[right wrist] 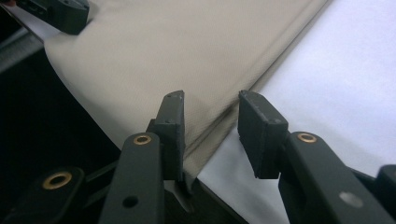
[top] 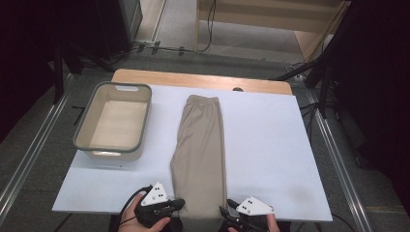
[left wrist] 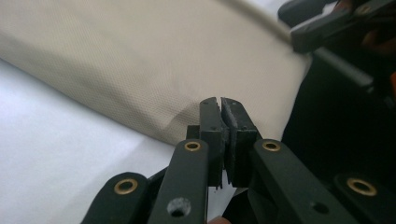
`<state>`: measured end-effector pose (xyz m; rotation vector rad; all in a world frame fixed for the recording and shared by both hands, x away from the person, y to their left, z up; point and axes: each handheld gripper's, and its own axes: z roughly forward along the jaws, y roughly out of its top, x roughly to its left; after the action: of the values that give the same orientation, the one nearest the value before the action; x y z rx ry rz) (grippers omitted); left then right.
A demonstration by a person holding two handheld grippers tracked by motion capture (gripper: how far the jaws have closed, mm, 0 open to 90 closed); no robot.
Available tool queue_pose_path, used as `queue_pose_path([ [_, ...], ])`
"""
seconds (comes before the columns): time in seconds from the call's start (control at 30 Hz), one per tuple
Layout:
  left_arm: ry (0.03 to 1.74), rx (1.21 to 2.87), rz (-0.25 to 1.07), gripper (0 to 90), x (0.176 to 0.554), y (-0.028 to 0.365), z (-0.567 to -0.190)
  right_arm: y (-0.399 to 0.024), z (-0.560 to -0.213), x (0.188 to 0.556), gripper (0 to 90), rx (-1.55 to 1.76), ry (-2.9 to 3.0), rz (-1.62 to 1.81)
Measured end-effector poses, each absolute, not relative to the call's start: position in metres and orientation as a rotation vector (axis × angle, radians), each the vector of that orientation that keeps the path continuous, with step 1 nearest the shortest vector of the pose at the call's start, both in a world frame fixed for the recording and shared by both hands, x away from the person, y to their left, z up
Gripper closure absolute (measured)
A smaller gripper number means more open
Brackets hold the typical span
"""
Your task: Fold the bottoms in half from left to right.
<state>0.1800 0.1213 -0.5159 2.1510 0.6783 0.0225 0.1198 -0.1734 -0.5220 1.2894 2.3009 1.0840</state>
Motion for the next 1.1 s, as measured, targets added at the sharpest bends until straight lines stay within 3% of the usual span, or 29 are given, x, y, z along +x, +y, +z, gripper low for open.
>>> queue_pose_path([
  [0.37,0.677,2.148,0.004,87.3,0.181,0.123,-0.517,-0.179,-0.521,0.118,87.4,1.286,2.317,1.066],
  [0.53,0.670,2.143,-0.013,83.5,0.181,0.123,-0.516,-0.182,-0.519,0.120,88.6,1.302,2.329,1.083],
  [0.67,0.681,2.082,0.004,62.8,0.183,0.129,-0.511,-0.191,-0.515,0.120,88.7,1.322,2.315,1.133],
  [0.8,0.709,2.023,0.016,52.3,0.187,0.141,-0.505,-0.198,-0.511,0.119,88.7,1.320,2.295,1.136],
  [1.1,0.765,2.040,0.027,54.1,0.194,0.149,-0.510,-0.217,-0.512,0.123,88.7,1.383,2.241,1.116],
])
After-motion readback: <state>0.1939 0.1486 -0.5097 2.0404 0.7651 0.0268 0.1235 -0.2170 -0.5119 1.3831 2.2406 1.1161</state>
